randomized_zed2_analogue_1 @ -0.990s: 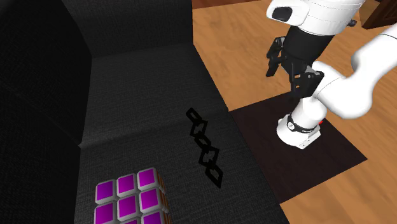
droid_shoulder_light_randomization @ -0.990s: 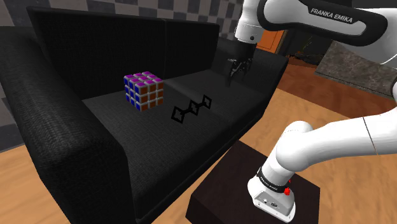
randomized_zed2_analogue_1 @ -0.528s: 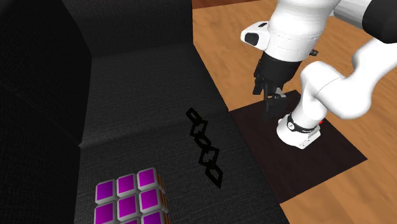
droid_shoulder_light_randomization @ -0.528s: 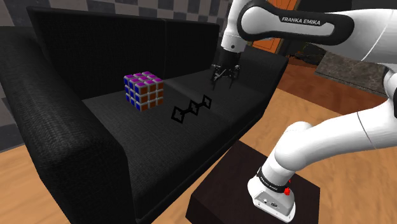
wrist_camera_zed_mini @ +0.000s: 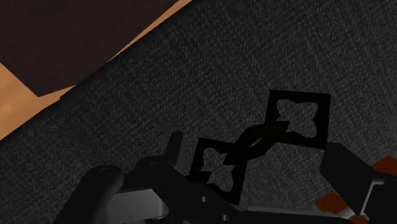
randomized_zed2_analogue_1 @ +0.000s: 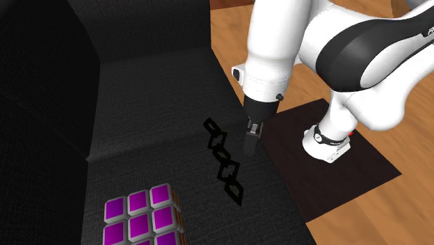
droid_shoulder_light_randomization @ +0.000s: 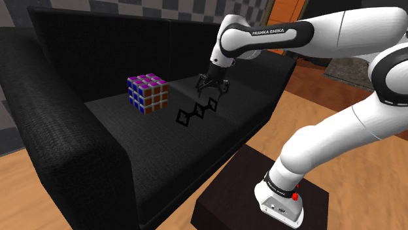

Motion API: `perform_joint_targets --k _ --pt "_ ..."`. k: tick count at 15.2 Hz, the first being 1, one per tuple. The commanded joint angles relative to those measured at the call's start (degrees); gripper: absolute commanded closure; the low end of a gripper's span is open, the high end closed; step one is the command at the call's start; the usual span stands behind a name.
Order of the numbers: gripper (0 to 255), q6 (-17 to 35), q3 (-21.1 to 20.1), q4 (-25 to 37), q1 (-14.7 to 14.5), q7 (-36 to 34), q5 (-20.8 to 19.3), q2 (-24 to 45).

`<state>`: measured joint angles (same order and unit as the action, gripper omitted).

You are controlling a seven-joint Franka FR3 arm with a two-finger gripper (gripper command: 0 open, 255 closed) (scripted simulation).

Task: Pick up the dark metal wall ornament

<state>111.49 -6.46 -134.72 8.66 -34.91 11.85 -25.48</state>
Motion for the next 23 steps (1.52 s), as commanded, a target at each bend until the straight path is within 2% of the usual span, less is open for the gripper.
perform_joint_targets --k 1,6,15,16,23 --pt "0 4.4 -0.2 -0.5 0.9 -3.7 1.7 3.1" --pt "0 13.3 -0.4 0.2 2.5 -10.9 5.4 11.3" --pt "0 19.3 -0.6 -3.1 2.2 -9.4 6.5 14.1" --pt "255 19.2 -0.6 -3.1 2.2 -9.4 6.5 14.0" --pt "255 19.2 -0.6 -3.1 2.2 -9.4 6.5 14.0"
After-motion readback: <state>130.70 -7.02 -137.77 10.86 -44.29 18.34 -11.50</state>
